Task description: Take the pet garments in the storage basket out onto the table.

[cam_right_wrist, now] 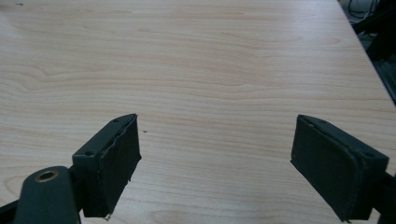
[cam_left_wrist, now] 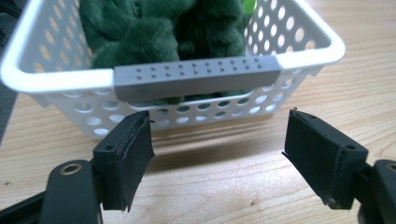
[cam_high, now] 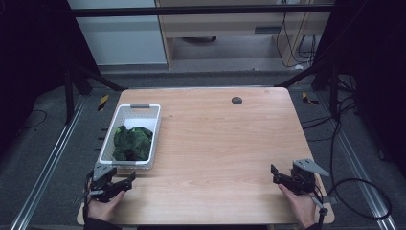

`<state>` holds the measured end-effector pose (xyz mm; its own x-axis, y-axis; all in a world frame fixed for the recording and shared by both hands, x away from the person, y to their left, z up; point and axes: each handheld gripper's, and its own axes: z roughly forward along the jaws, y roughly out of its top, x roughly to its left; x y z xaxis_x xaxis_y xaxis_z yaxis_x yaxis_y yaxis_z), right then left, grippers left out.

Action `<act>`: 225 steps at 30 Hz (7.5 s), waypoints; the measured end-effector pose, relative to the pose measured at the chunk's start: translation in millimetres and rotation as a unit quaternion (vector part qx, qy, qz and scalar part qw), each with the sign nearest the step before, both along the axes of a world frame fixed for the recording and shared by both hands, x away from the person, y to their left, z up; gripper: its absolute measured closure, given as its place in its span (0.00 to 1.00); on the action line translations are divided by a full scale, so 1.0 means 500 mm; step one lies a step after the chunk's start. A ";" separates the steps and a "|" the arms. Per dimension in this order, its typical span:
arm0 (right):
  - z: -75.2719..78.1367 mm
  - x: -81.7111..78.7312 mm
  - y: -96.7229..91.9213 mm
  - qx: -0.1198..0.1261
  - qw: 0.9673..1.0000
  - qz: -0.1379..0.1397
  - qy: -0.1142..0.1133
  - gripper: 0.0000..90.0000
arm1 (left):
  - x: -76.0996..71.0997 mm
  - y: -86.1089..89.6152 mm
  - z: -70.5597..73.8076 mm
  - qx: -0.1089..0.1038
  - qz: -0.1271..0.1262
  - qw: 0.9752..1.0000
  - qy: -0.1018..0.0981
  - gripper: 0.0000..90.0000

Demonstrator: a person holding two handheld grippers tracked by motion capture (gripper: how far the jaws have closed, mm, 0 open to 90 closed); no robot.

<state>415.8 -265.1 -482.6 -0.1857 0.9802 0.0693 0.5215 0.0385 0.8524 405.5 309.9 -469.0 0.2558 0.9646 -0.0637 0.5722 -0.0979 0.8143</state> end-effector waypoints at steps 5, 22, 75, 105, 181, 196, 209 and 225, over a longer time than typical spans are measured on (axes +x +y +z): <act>-0.003 -0.001 0.011 -0.003 1.000 0.011 0.007 0.17 | -0.005 0.004 0.008 0.000 0.002 1.000 -0.006 0.25; -0.009 -0.002 0.026 -0.014 0.999 0.034 0.013 0.17 | -0.018 0.008 0.049 -0.017 0.002 1.000 -0.020 0.22; -0.017 0.003 0.025 -0.033 0.999 0.034 0.023 0.15 | 0.084 0.007 0.194 -0.006 -0.024 0.999 -0.040 0.20; -0.018 0.007 0.028 -0.040 0.998 0.037 0.029 0.14 | 0.166 -0.008 0.218 0.049 -0.044 0.998 0.019 0.19; -0.025 0.014 0.033 -0.046 0.996 0.051 0.052 0.12 | 0.303 -0.055 0.117 0.155 -0.103 0.960 0.210 0.42; -0.026 0.015 0.034 -0.047 0.996 0.052 0.055 0.12 | 0.314 -0.046 0.113 0.151 -0.107 0.955 0.231 0.74; -0.026 0.015 0.033 -0.047 0.996 0.053 0.056 0.12 | 0.307 -0.041 0.136 0.158 -0.122 0.954 0.225 0.85; -0.027 0.016 0.032 -0.049 0.996 0.054 0.056 0.12 | 0.283 -0.027 0.207 0.150 -0.132 0.962 0.188 0.86</act>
